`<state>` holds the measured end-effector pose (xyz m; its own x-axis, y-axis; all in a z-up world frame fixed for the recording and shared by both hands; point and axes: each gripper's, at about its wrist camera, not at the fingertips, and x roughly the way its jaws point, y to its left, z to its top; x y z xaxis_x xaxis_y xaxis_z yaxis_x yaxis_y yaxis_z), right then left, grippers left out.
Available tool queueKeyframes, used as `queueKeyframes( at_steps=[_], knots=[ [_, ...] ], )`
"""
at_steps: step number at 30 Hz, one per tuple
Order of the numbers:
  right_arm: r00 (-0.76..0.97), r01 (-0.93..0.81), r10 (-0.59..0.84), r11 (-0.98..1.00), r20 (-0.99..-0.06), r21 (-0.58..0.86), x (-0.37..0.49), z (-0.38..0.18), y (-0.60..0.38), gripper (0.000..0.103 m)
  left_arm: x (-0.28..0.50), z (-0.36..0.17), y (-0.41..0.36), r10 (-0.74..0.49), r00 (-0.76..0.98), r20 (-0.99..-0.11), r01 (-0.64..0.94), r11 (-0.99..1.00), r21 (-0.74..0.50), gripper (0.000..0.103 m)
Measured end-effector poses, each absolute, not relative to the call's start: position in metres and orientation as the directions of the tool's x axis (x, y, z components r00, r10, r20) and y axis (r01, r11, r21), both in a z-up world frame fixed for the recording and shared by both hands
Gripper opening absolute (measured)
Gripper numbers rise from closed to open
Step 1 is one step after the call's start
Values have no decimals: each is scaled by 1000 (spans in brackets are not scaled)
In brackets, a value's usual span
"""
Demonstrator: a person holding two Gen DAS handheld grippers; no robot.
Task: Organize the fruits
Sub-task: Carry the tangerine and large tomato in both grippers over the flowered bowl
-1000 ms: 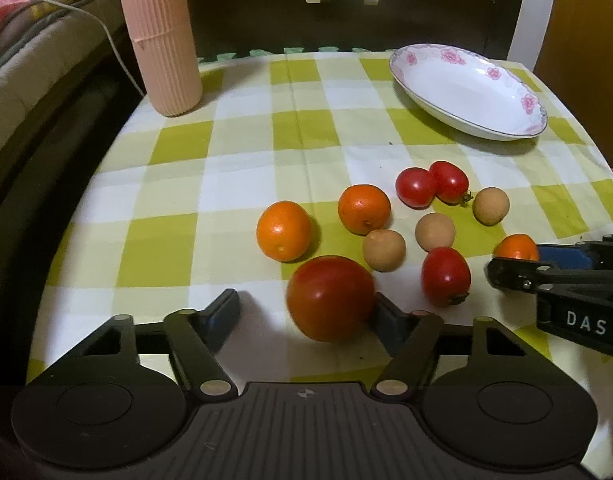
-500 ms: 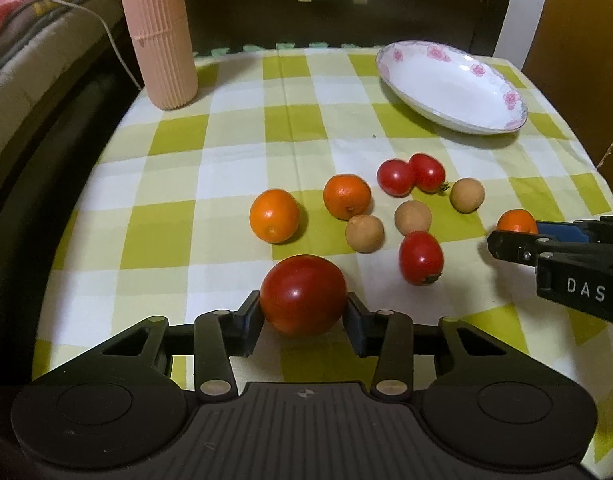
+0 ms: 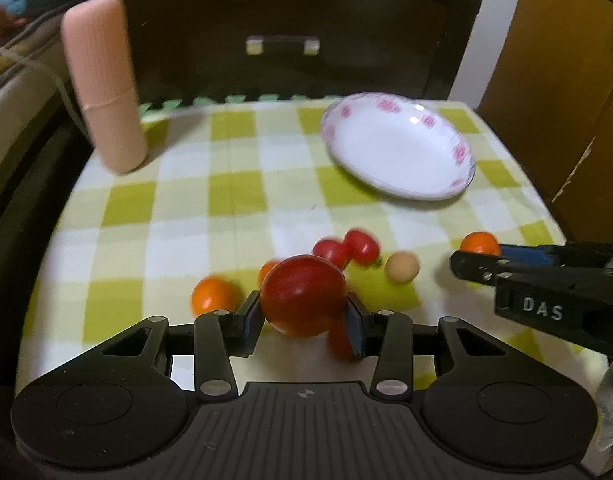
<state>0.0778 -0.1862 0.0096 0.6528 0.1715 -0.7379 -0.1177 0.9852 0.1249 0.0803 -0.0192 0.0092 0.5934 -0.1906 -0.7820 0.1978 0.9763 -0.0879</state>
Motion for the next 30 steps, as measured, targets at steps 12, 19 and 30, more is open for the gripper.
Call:
queueKeyframes(
  at_steps=[12,19,30],
  knots=[
    [677,-113,115,992,-727,52,132,24,-199,30,141,21,-46,-246,594,-766,235,964,-127,51],
    [668,-77,92,996,-739,55,164,19,-222,30,177,20,-76,-265,590,-763,288,951,-107,51],
    [648,-55,89,996,-756,70,199,2,-231,30,211,-3,-91,-269,558,-785,308,946,-105,50]
  ],
)
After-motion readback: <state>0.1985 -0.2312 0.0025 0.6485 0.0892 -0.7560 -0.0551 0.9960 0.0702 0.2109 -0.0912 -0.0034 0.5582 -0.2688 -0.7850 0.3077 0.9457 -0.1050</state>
